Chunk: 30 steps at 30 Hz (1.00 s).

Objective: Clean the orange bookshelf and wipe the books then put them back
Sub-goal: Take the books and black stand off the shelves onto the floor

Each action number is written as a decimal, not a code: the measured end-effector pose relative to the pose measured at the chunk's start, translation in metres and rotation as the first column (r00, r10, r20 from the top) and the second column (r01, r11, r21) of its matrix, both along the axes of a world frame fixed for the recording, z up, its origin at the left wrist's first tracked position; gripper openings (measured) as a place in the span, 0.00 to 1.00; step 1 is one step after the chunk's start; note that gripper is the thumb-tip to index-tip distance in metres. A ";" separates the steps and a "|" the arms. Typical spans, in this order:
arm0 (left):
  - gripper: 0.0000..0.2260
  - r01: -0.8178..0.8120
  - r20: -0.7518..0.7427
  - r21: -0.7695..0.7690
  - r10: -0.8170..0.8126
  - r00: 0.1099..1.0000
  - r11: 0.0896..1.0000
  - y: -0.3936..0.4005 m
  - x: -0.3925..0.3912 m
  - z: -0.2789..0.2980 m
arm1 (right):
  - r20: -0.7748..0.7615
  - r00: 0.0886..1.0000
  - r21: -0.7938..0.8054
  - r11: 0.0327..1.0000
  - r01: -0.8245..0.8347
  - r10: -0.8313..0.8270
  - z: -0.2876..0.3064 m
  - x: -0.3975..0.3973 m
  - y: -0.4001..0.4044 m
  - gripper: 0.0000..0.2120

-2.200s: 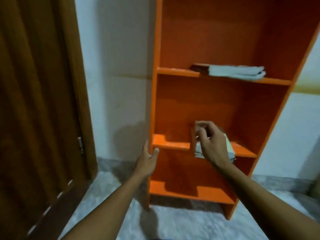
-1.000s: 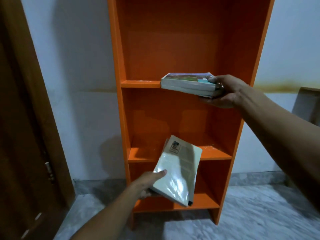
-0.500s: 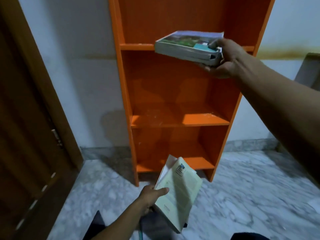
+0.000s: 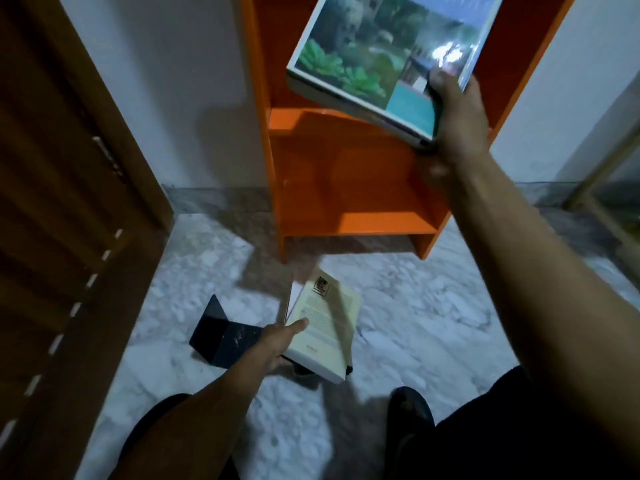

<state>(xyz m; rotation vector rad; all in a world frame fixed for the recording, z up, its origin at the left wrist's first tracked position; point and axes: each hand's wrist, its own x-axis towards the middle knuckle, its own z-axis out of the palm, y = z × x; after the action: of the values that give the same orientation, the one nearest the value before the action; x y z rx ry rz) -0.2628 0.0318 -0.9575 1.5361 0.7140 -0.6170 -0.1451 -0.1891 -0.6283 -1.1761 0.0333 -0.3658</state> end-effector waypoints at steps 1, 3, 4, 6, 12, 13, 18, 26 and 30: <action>0.21 -0.010 -0.003 -0.023 0.010 1.000 1.000 -0.002 -0.002 -0.001 | 0.011 0.995 0.084 0.991 -0.101 0.100 -0.021 -0.009 0.004 0.11; 0.20 -0.038 -0.014 -0.063 0.037 0.999 0.997 -0.004 -0.004 -0.008 | -0.033 0.971 0.163 0.960 -0.228 0.236 -0.070 -0.022 0.011 0.08; 0.19 -0.047 -0.021 -0.075 0.046 0.999 0.996 -0.005 -0.007 -0.011 | -0.078 0.959 0.179 0.950 -0.256 0.273 -0.093 -0.026 0.014 0.08; 0.17 -0.053 -0.033 -0.086 0.050 0.998 0.995 -0.004 -0.009 -0.019 | -0.195 0.931 0.173 0.945 -0.278 0.310 -0.132 -0.031 0.014 0.08; 0.15 -0.080 -0.075 -0.118 0.072 0.995 0.990 0.002 -0.012 -0.051 | -0.526 0.768 0.124 0.926 -0.355 0.365 -0.243 -0.060 0.016 0.13; 0.11 -0.072 -0.086 -0.105 0.063 0.994 0.992 0.002 -0.012 -0.056 | -0.564 0.739 0.123 0.923 -0.364 0.367 -0.259 -0.064 0.017 0.12; 0.15 -0.048 -0.083 -0.023 0.046 0.995 0.999 0.016 -0.010 -0.082 | -0.692 0.611 0.173 0.910 -0.377 0.385 -0.322 -0.086 0.020 0.09; 0.24 -0.240 -0.051 0.036 0.242 0.969 0.970 0.041 -0.010 -0.110 | -0.777 0.472 0.212 0.879 -0.427 0.416 -0.383 -0.106 0.012 0.14; 0.21 -0.266 0.016 0.198 0.268 0.963 0.944 0.049 -0.004 -0.092 | -0.841 0.452 -0.014 0.824 -0.566 0.297 -0.397 -0.111 0.016 0.10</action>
<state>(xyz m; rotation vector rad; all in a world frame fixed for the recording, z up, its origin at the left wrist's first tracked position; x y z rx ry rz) -0.2667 0.0806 -1.0492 1.5826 0.9974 -0.3582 -0.2556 -0.1731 -1.0256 -1.5179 0.4978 0.7180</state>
